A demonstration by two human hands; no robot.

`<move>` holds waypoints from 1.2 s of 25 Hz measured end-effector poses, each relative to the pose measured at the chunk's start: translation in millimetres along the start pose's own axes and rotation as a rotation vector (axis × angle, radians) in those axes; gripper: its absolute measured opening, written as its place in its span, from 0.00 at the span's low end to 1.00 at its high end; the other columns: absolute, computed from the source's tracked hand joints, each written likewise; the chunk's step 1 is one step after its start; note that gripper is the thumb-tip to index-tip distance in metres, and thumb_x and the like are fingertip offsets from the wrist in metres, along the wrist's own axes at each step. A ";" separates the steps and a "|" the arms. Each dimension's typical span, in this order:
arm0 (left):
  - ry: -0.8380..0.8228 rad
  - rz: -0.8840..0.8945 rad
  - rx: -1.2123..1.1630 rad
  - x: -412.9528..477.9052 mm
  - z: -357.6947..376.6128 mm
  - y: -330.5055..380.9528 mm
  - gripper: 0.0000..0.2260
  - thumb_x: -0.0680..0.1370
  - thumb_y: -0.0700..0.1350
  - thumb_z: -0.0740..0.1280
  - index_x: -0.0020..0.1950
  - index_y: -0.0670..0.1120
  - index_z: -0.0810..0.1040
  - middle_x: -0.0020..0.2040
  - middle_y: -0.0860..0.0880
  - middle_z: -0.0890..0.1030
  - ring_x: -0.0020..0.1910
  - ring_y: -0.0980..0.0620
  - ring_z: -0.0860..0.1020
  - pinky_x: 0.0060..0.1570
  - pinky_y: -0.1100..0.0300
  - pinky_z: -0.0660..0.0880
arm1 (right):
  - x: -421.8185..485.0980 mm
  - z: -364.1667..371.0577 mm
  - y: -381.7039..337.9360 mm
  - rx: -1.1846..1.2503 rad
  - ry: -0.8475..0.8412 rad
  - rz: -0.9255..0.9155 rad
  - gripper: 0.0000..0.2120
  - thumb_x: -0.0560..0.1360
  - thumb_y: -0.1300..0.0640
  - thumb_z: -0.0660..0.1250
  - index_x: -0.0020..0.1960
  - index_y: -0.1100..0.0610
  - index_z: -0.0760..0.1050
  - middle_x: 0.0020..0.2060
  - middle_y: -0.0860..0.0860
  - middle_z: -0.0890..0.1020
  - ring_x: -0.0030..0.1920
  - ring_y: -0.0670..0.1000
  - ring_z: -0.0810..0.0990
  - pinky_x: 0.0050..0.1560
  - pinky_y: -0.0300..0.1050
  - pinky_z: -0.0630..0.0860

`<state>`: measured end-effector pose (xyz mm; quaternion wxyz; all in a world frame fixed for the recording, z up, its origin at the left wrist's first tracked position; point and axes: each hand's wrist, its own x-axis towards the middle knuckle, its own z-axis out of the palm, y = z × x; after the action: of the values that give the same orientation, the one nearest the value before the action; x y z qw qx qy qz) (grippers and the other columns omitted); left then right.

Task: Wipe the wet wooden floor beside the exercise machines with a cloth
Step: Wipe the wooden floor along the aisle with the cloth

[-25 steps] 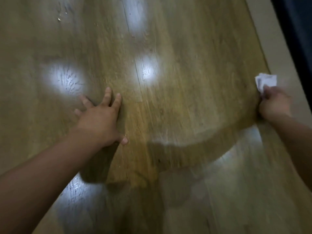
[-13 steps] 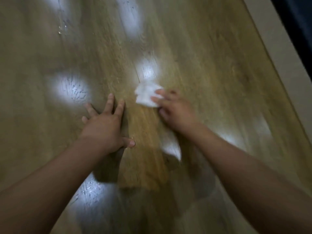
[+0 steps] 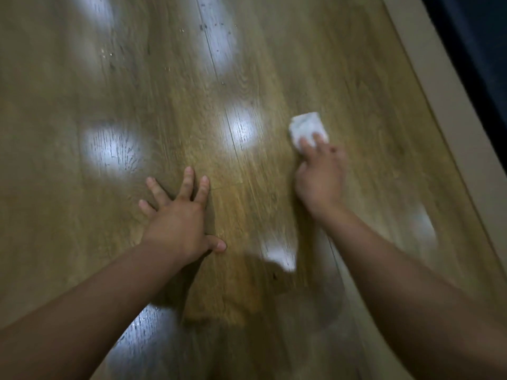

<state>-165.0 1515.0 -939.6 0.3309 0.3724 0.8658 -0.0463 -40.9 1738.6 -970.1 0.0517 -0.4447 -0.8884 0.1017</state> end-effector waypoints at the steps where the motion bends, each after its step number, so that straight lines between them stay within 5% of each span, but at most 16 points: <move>1: -0.004 -0.004 -0.013 -0.2 -0.7 -0.2 0.58 0.66 0.69 0.71 0.79 0.53 0.34 0.78 0.52 0.29 0.72 0.24 0.32 0.69 0.27 0.47 | -26.0 15.2 -43.4 0.056 -0.041 -0.148 0.25 0.74 0.61 0.62 0.70 0.51 0.74 0.73 0.53 0.72 0.65 0.62 0.70 0.67 0.52 0.68; 4: -0.017 0.002 -0.015 -2.8 -3.3 -2.9 0.58 0.66 0.69 0.72 0.80 0.52 0.37 0.79 0.51 0.32 0.74 0.27 0.34 0.71 0.28 0.49 | -60.4 28.0 -103.1 0.094 -0.140 -0.560 0.24 0.73 0.58 0.63 0.68 0.50 0.77 0.69 0.52 0.77 0.59 0.61 0.76 0.60 0.55 0.76; 6: 0.013 -0.060 -0.048 -6.3 -8.8 -14.5 0.57 0.66 0.67 0.74 0.81 0.52 0.39 0.78 0.50 0.30 0.76 0.31 0.36 0.72 0.31 0.51 | -37.9 17.0 -72.3 0.033 -0.095 -0.596 0.23 0.73 0.58 0.62 0.68 0.49 0.77 0.69 0.51 0.76 0.58 0.63 0.76 0.56 0.55 0.77; 10: 0.004 -0.183 -0.063 -10.0 -13.6 -35.6 0.59 0.64 0.66 0.75 0.80 0.54 0.37 0.79 0.46 0.32 0.75 0.29 0.35 0.69 0.26 0.53 | 48.4 -12.4 44.2 -0.138 0.023 0.022 0.25 0.72 0.58 0.58 0.69 0.51 0.73 0.72 0.54 0.71 0.66 0.66 0.70 0.67 0.59 0.69; 13: -0.008 -0.167 -0.101 -8.7 -11.7 -36.8 0.60 0.65 0.65 0.76 0.80 0.53 0.35 0.79 0.46 0.31 0.74 0.28 0.33 0.69 0.26 0.52 | 67.4 -13.2 9.4 -0.098 0.020 0.269 0.21 0.73 0.57 0.56 0.64 0.57 0.75 0.66 0.58 0.75 0.65 0.67 0.71 0.64 0.55 0.69; 15: -0.003 -0.161 -0.112 -9.8 -11.3 -36.5 0.59 0.65 0.66 0.75 0.79 0.54 0.34 0.78 0.46 0.30 0.74 0.29 0.33 0.69 0.26 0.51 | 43.0 5.0 -59.9 -0.095 -0.036 0.025 0.19 0.77 0.58 0.58 0.66 0.56 0.74 0.66 0.57 0.76 0.64 0.64 0.73 0.61 0.51 0.71; 17: 0.001 -0.161 -0.092 -10.2 -9.6 -36.7 0.59 0.65 0.66 0.74 0.79 0.54 0.34 0.78 0.46 0.30 0.75 0.29 0.34 0.69 0.27 0.53 | 2.1 29.0 -124.7 -0.057 -0.076 -0.420 0.19 0.76 0.57 0.60 0.66 0.54 0.77 0.65 0.57 0.77 0.62 0.62 0.74 0.58 0.52 0.74; 19: 0.009 -0.164 -0.054 -9.9 -9.5 -38.0 0.59 0.65 0.68 0.73 0.79 0.54 0.36 0.79 0.46 0.32 0.75 0.28 0.37 0.69 0.28 0.56 | -12.7 29.9 -147.7 -0.024 -0.199 -0.801 0.19 0.76 0.56 0.63 0.65 0.53 0.79 0.64 0.57 0.77 0.62 0.61 0.74 0.55 0.52 0.74; 20: 0.011 -0.158 -0.034 -10.2 -11.9 -38.2 0.59 0.64 0.69 0.73 0.80 0.53 0.37 0.80 0.45 0.35 0.76 0.27 0.39 0.69 0.28 0.59 | -0.4 17.8 -137.8 0.007 -0.220 -0.840 0.18 0.76 0.56 0.64 0.65 0.52 0.79 0.64 0.57 0.77 0.62 0.61 0.73 0.56 0.52 0.73; 26: -0.033 -0.134 0.057 -1.7 -28.8 -30.5 0.54 0.62 0.67 0.76 0.77 0.49 0.51 0.75 0.40 0.50 0.71 0.18 0.49 0.62 0.29 0.69 | 102.6 -51.6 73.2 -0.163 -0.054 0.076 0.22 0.69 0.49 0.55 0.53 0.57 0.81 0.56 0.66 0.80 0.59 0.66 0.78 0.59 0.49 0.74; 30: -0.082 -0.152 0.097 9.7 -32.5 -26.2 0.54 0.57 0.67 0.78 0.73 0.49 0.54 0.73 0.37 0.54 0.69 0.18 0.57 0.61 0.27 0.68 | 107.6 -41.7 25.8 -0.045 -0.045 0.131 0.10 0.64 0.55 0.56 0.40 0.55 0.73 0.44 0.60 0.81 0.50 0.62 0.80 0.48 0.46 0.73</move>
<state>-205.1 1512.7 -924.6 0.3433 0.3189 0.8740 -0.1286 -77.6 1845.3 -935.2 0.0151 -0.5005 -0.8604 0.0948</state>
